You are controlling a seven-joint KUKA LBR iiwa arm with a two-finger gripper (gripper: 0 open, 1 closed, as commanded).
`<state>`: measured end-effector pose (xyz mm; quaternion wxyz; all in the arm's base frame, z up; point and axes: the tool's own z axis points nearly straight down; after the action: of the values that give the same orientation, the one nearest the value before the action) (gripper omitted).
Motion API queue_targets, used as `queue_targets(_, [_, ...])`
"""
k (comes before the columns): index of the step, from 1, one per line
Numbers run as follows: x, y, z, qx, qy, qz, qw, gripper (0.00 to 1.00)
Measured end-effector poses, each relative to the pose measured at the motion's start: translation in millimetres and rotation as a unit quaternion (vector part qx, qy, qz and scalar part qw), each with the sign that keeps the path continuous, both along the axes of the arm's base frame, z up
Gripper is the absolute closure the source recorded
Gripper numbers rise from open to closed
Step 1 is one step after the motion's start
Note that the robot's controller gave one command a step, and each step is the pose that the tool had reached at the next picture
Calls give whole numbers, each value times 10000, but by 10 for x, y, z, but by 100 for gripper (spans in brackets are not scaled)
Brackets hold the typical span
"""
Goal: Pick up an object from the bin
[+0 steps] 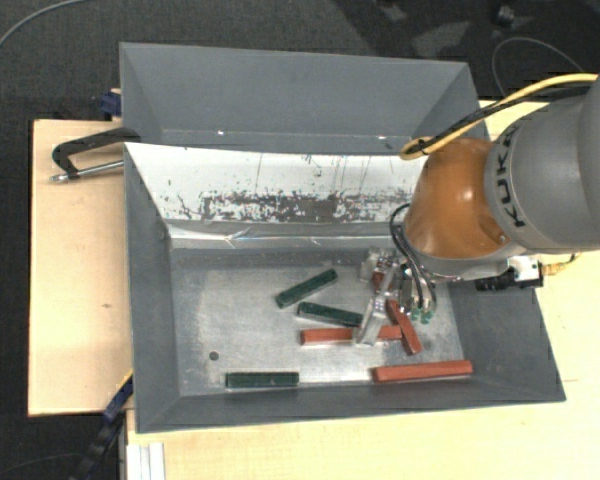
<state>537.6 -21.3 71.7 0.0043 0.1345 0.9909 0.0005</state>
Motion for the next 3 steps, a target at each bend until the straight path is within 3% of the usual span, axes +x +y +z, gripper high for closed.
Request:
queue_targets(1, [-3, 23, 20, 9, 16, 23, 10000, 100])
queue_targets(2, [-15, -39, 1412, -9, -36, 503, 9987, 100])
queue_targets(3, [-31, -35, 1363, -3, 12, 504, 9987, 0])
